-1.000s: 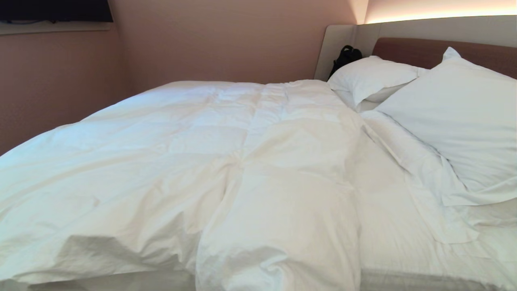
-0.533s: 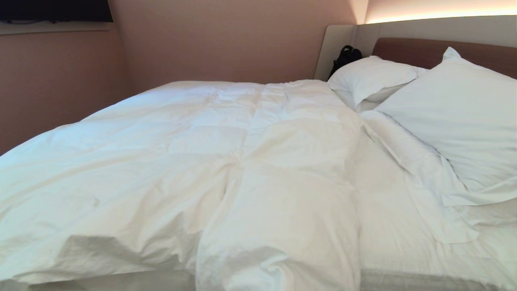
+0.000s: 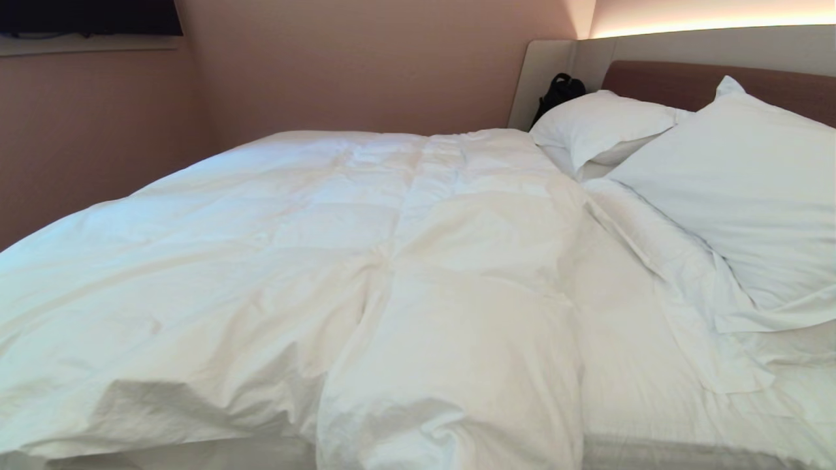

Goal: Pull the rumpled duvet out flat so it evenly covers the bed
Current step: Flatten the corners of the folded blanket

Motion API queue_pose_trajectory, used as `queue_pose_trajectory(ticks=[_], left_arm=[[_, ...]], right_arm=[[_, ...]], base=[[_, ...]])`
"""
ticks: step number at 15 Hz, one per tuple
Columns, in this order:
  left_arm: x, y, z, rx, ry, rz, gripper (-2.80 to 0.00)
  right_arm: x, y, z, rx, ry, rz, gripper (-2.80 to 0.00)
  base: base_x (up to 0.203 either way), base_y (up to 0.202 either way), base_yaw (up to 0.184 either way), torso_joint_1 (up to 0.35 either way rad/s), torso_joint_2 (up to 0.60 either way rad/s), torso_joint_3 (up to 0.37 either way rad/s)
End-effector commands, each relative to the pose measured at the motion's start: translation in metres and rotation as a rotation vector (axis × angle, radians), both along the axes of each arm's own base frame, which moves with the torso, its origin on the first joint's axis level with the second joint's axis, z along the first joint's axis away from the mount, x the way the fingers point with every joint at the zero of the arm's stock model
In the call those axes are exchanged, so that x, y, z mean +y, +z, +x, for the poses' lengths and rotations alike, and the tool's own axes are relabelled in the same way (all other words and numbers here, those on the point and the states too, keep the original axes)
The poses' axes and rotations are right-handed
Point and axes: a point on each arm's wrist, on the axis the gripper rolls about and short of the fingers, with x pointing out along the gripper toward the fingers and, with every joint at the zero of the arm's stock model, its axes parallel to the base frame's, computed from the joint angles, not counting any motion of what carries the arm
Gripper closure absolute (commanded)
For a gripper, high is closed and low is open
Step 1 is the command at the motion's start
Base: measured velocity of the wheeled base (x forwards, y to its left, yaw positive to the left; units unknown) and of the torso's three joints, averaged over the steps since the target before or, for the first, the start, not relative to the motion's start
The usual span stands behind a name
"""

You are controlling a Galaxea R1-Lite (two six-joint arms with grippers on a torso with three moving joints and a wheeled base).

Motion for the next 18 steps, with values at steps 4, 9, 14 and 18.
queue_pose_trajectory(ticks=[4, 9, 14, 18], left_arm=[[0.0000, 0.0000, 0.0000, -0.001, 0.001, -0.001, 0.00], [0.0000, 0.0000, 0.0000, -0.001, 0.001, -0.001, 0.00], [0.0000, 0.0000, 0.0000, -0.001, 0.001, -0.001, 0.00], [0.0000, 0.0000, 0.0000, -0.001, 0.001, -0.001, 0.00]], right_arm=[[0.0000, -0.0005, 0.0002, 0.003, 0.003, -0.010, 0.00], [0.0000, -0.0001, 0.0001, 0.002, 0.000, -0.001, 0.00], [0.0000, -0.0001, 0.0000, 0.001, 0.000, -0.001, 0.00], [0.0000, 0.0001, 0.0000, -0.002, 0.000, -0.002, 0.00]], base=[[0.000, 0.000, 0.000, 0.000, 0.00, 0.000], [0.000, 0.000, 0.000, 0.000, 0.00, 0.000], [0.000, 0.000, 0.000, 0.000, 0.00, 0.000], [0.000, 0.000, 0.000, 0.000, 0.00, 0.000]])
